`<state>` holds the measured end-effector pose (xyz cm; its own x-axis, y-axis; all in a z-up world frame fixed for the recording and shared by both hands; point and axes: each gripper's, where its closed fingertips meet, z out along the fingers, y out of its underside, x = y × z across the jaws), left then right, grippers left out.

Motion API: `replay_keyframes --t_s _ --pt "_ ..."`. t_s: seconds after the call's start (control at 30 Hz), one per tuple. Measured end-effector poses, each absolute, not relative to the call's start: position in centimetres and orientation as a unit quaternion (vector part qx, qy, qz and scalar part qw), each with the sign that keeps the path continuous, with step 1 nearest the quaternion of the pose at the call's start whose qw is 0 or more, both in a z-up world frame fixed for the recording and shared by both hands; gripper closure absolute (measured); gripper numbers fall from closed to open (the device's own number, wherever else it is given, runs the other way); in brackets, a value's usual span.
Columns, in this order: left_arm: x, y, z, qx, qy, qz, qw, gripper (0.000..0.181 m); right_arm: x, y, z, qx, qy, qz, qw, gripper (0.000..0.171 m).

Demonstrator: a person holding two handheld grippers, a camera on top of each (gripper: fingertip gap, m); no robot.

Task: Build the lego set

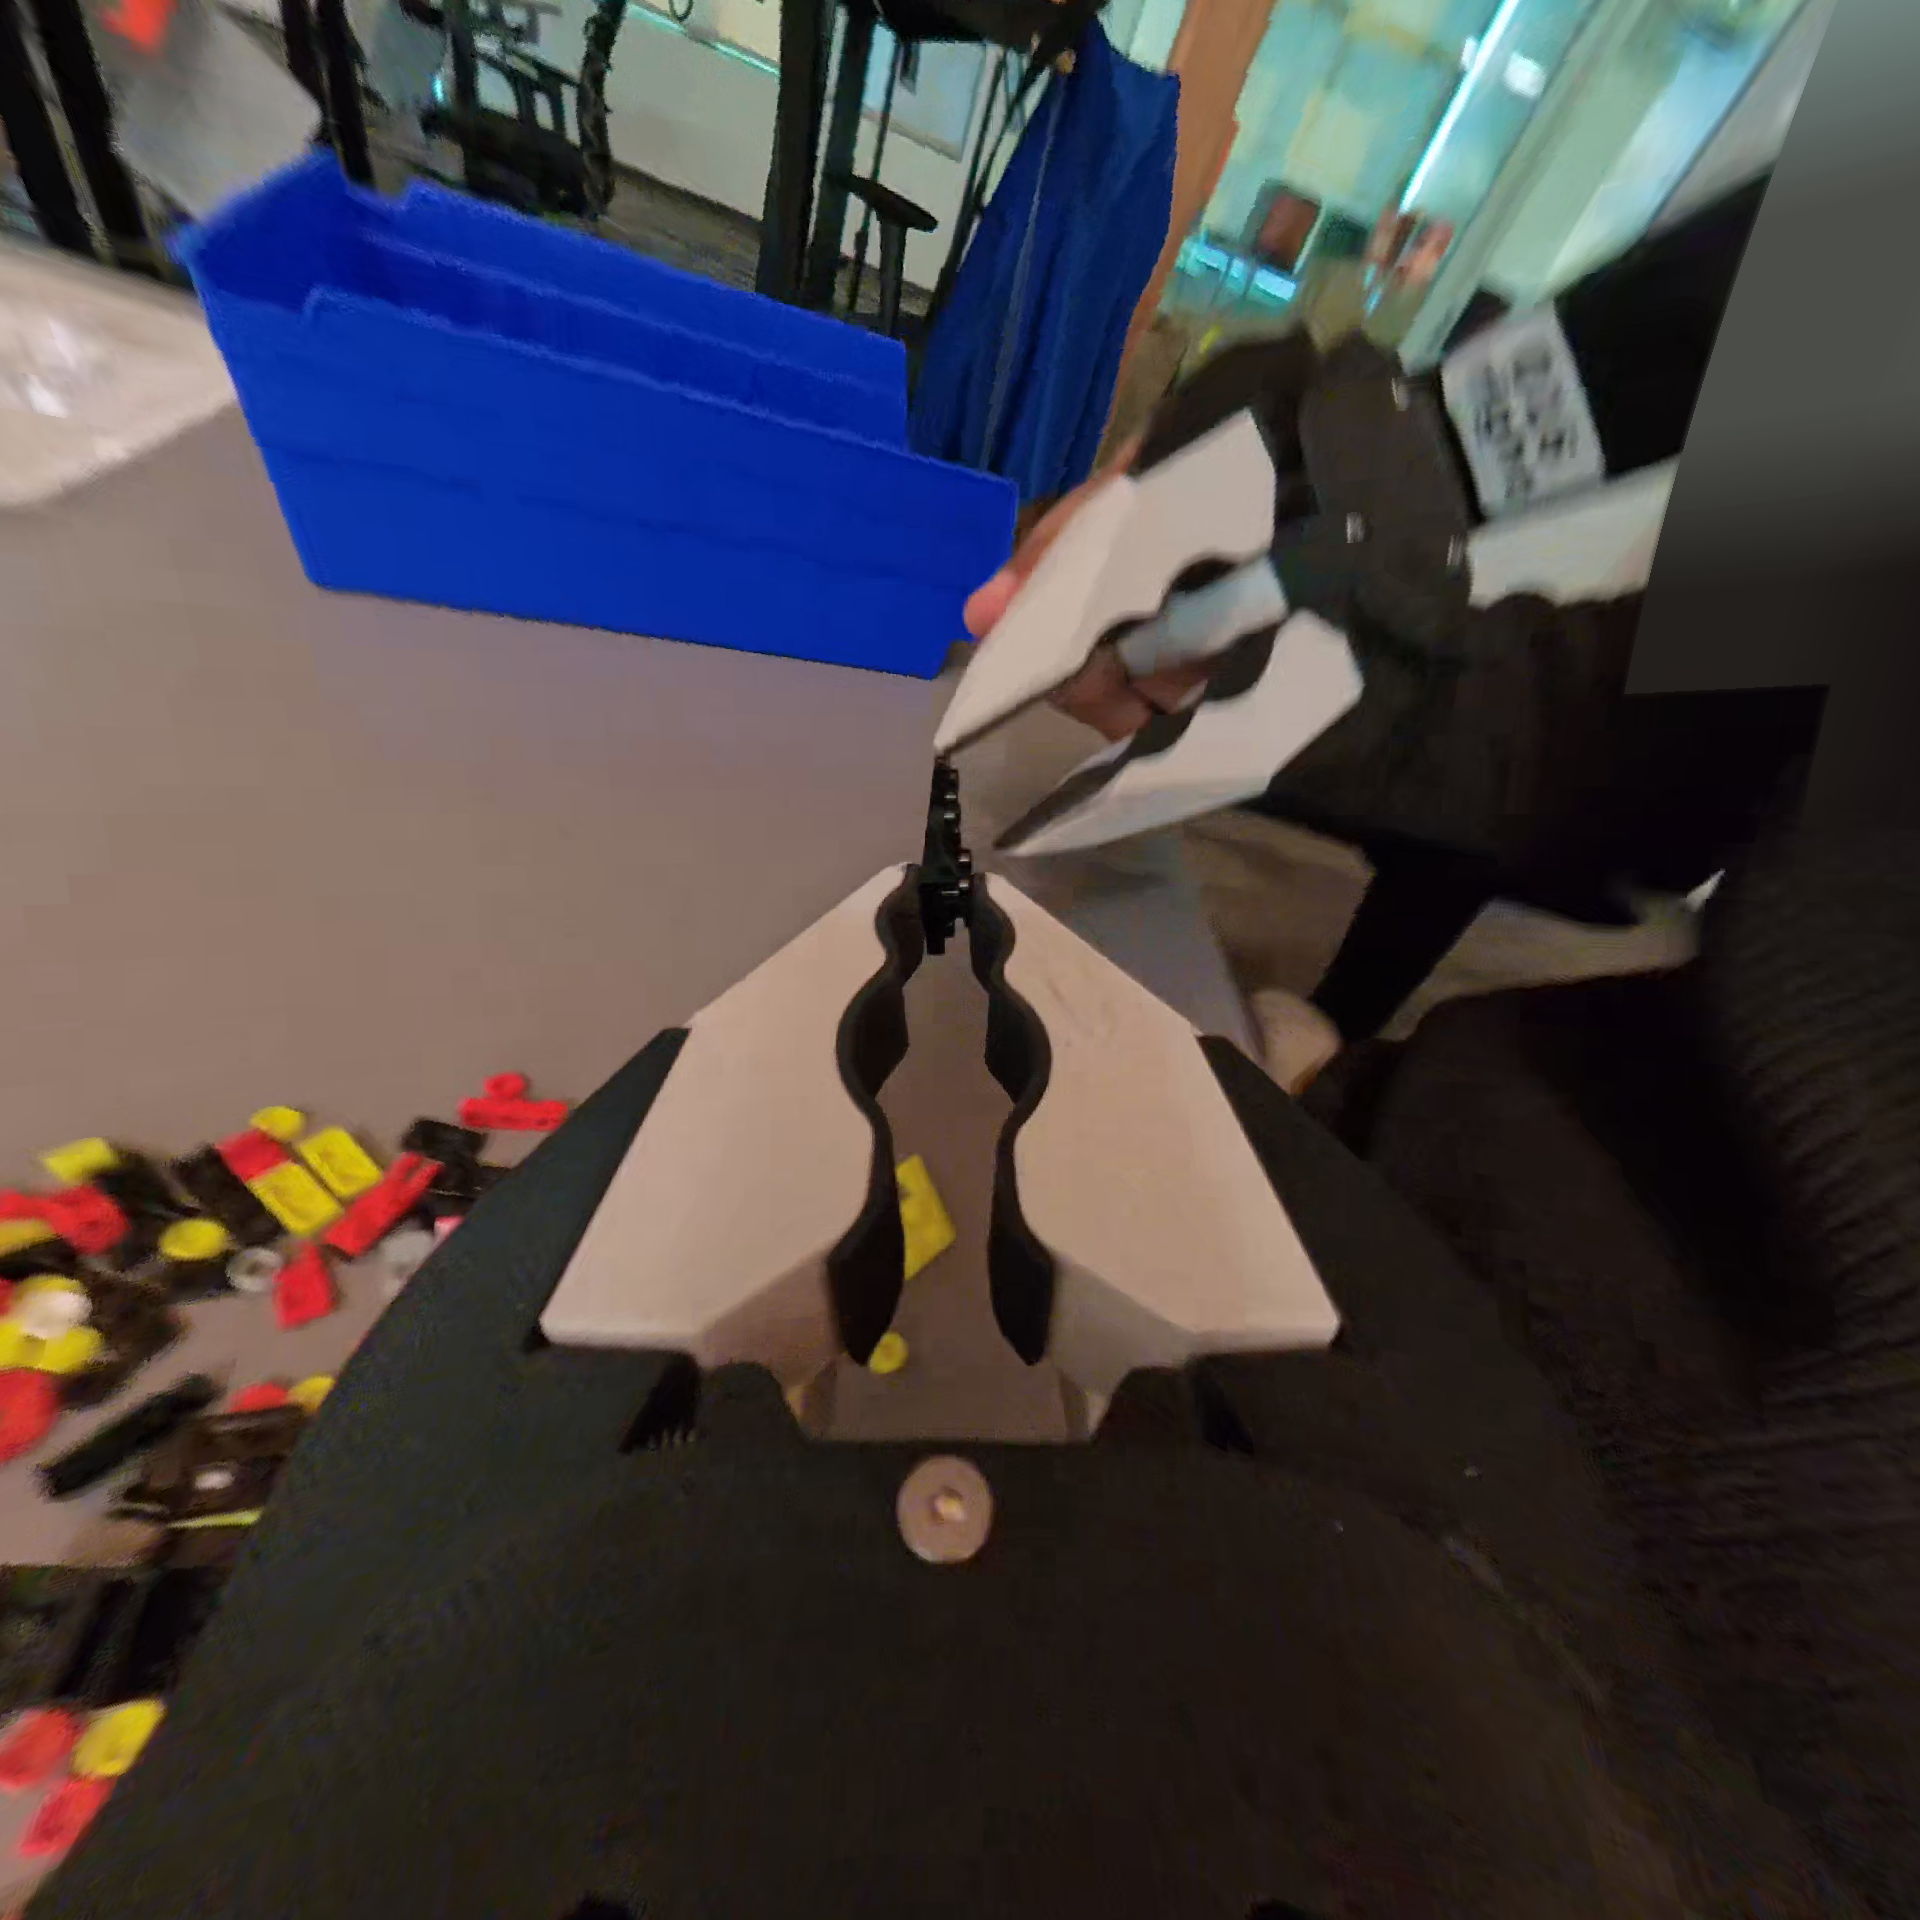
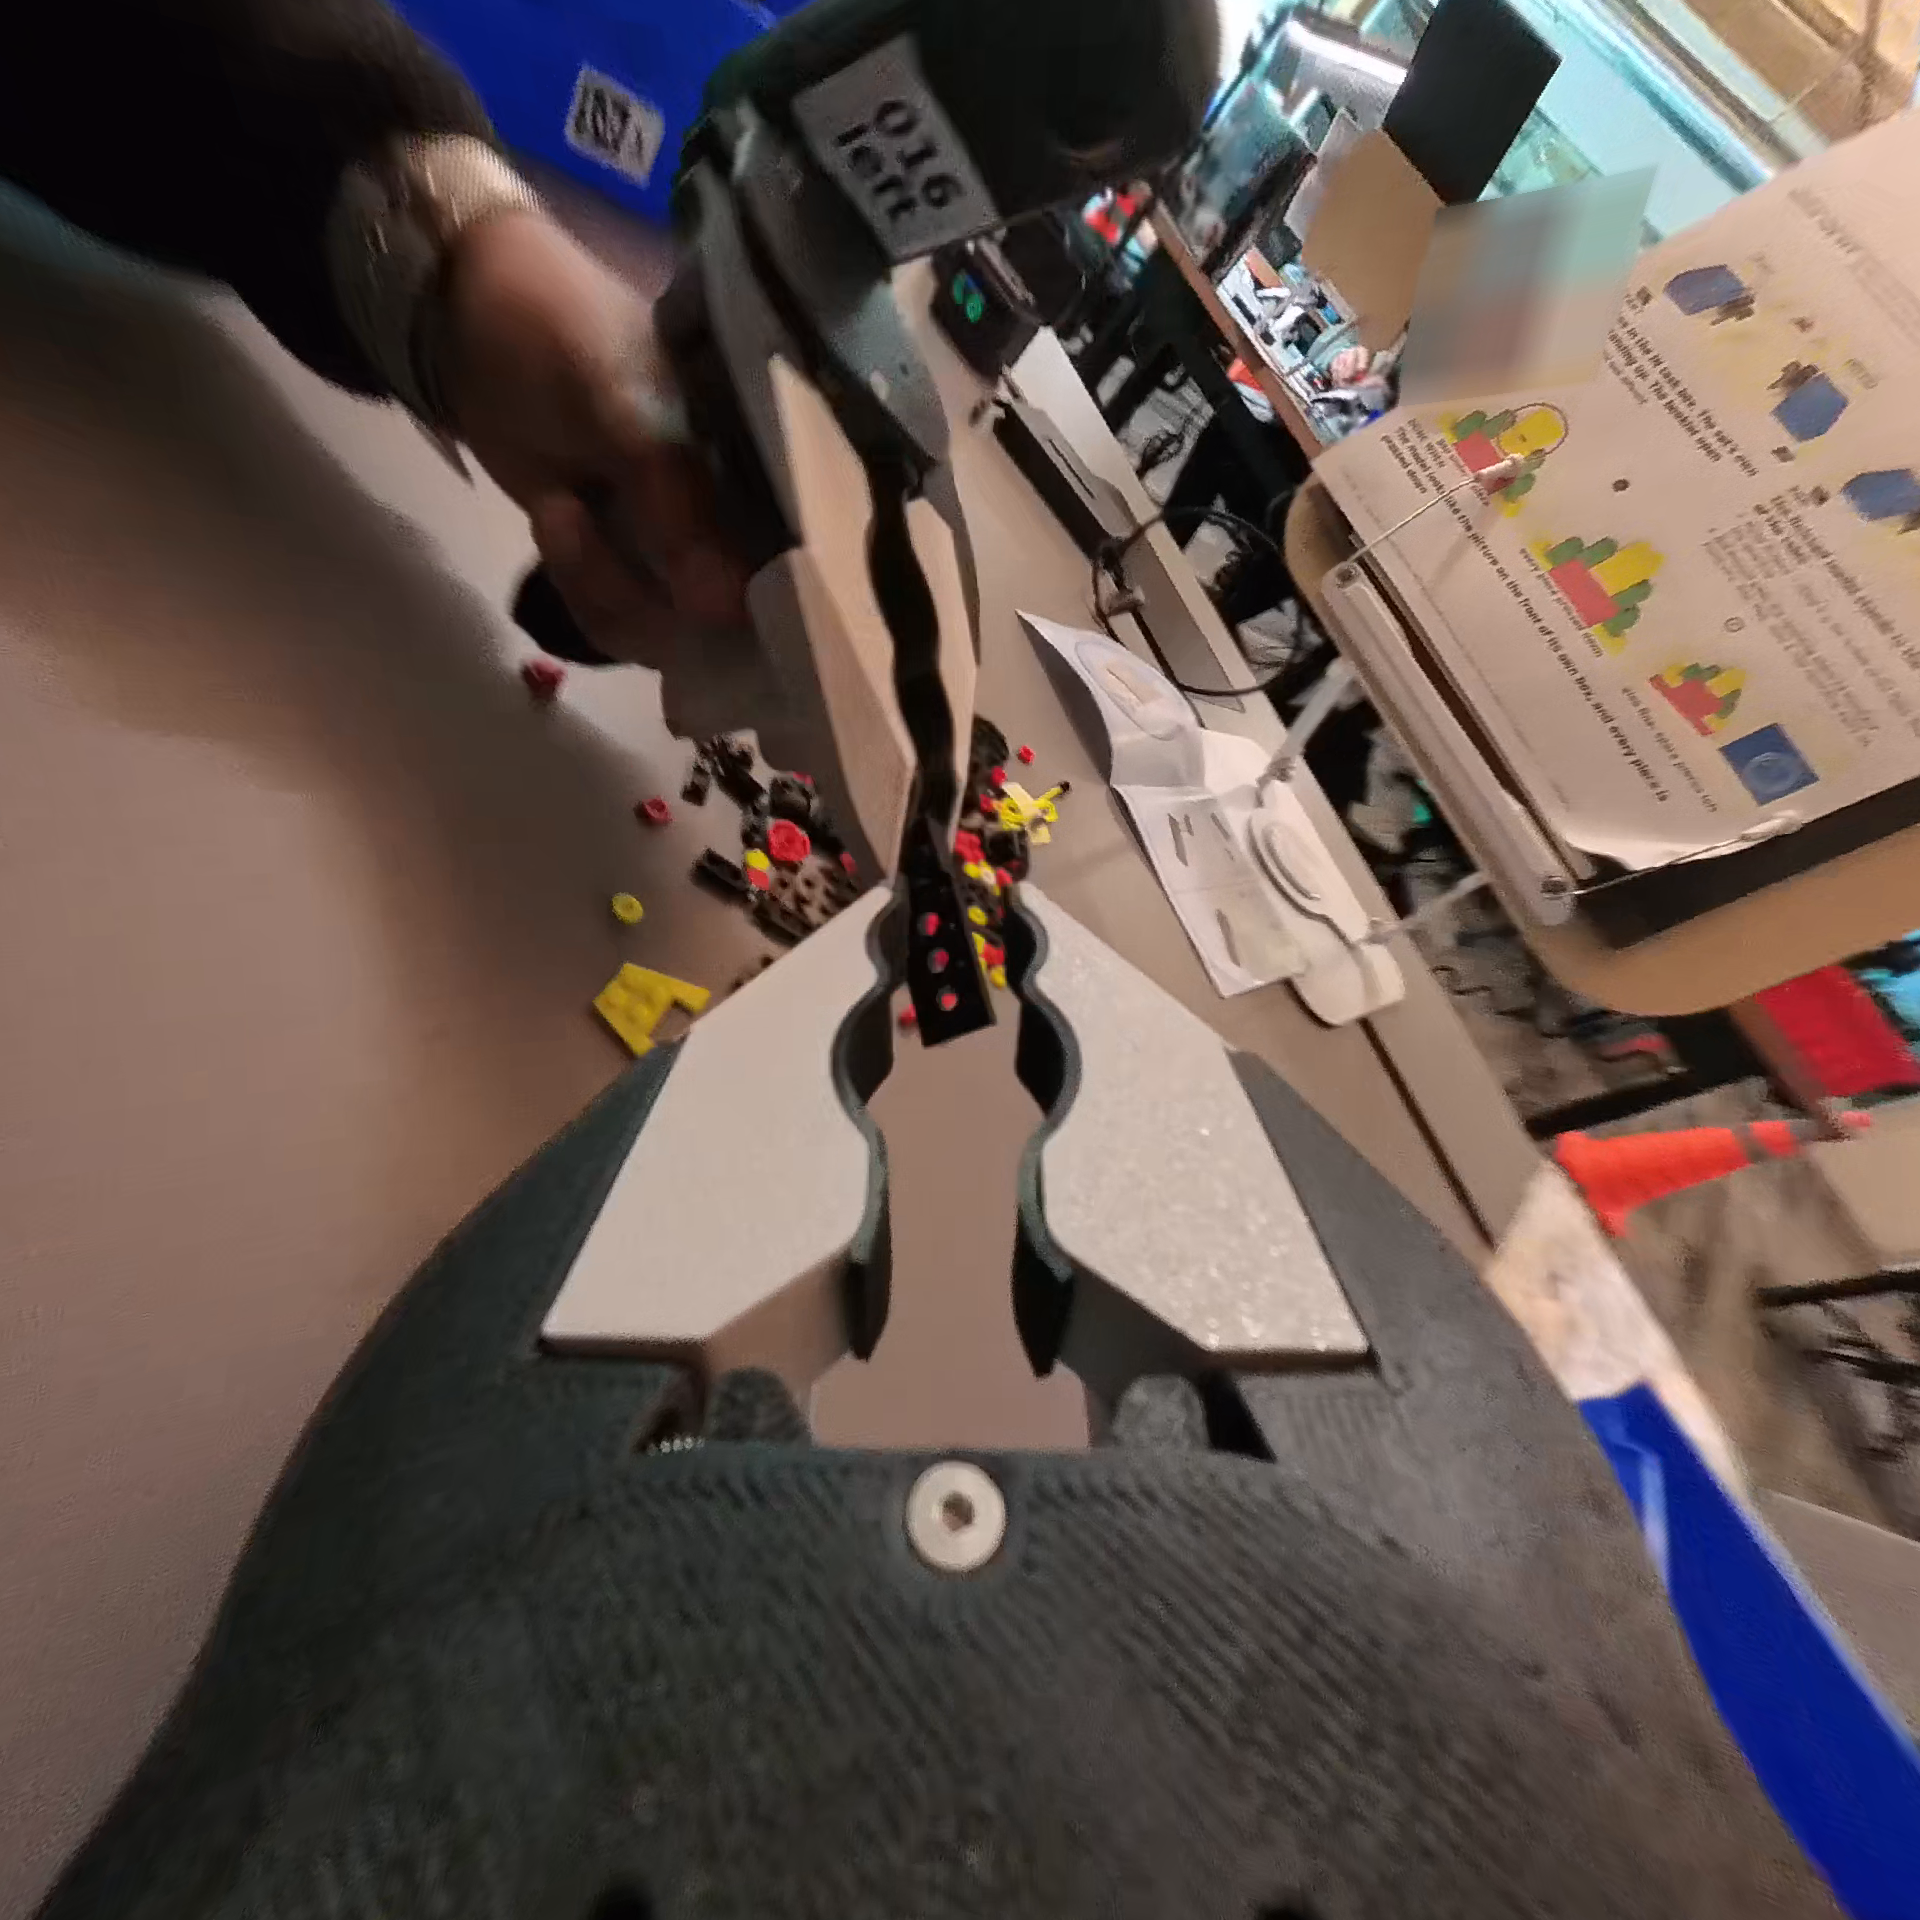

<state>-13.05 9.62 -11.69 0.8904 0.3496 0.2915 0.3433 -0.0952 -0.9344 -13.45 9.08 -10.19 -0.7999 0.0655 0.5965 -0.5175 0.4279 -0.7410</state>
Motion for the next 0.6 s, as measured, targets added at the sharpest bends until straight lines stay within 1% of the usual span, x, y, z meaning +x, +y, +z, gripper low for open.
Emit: replay_keyframes --t_s 0.07,0.13,0.37,0.5,0.6 --pt "-12.9 9.6 -11.7 -0.762 -0.190 0.064 0.616 0.175 -13.1 9.2 -9.8 0.119 -0.796 0.546 0.231 0.154" --pt "-12.4 9.9 -11.3 -0.766 -0.160 0.087 0.617 0.175 -12.9 9.3 -9.7 0.102 -0.798 0.565 0.185 0.155" --pt "-11.4 10.5 -11.1 -0.767 -0.133 0.073 0.624 0.175 -11.9 9.2 -10.3 0.071 -0.805 0.587 0.058 0.159" --pt "-11.3 10.6 -11.6 -0.773 -0.130 0.070 0.617 0.176 -11.5 9.2 -10.7 0.058 -0.808 0.587 0.005 0.155" --pt "-11.2 10.7 -11.9 -0.776 -0.126 0.069 0.614 0.176 -11.4 9.2 -11.0 0.052 -0.811 0.583 -0.015 0.161"
